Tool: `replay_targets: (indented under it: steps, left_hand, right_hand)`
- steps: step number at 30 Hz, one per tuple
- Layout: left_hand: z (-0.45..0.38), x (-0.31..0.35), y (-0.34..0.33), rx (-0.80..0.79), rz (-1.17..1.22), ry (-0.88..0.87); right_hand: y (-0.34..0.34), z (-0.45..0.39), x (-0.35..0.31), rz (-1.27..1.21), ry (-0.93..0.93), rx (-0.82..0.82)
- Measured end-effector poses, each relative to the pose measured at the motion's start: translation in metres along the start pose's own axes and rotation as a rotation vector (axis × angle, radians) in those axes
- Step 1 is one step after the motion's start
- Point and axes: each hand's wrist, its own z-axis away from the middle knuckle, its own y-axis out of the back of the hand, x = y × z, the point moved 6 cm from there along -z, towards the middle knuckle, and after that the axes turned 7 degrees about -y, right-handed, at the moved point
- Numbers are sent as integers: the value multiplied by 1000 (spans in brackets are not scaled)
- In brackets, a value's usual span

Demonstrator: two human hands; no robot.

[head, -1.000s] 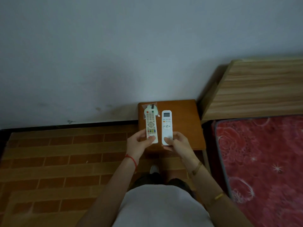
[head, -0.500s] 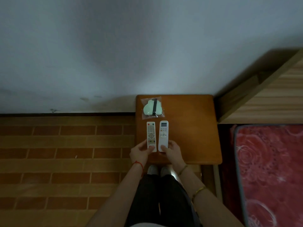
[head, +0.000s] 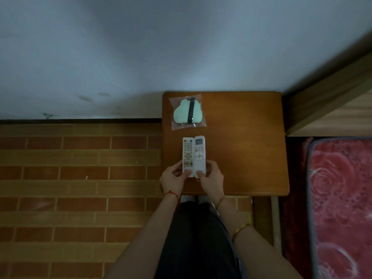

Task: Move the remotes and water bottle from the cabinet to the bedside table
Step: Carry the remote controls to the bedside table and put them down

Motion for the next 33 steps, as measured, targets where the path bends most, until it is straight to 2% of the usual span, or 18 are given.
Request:
replay_targets:
  steps: [7,17,22,26,33]
  left_hand:
    - [-6,-5,-3,17,-303,-173]
    - [-4,-3,-6,41,-414,-249]
    - [8,8,-9,-21,-561,-271]
    - [31,41,10,7,-662,-321]
    - [102,131,75,93,-725,-500]
  right_hand:
    - [0,-3,-3,219,135,61]
    - [1,-11,2,360,227,73]
    - [8,1,-12,586,310,98]
    - [29,32,-41,773,378,143]
    - [76,128,-117,792,560,182]
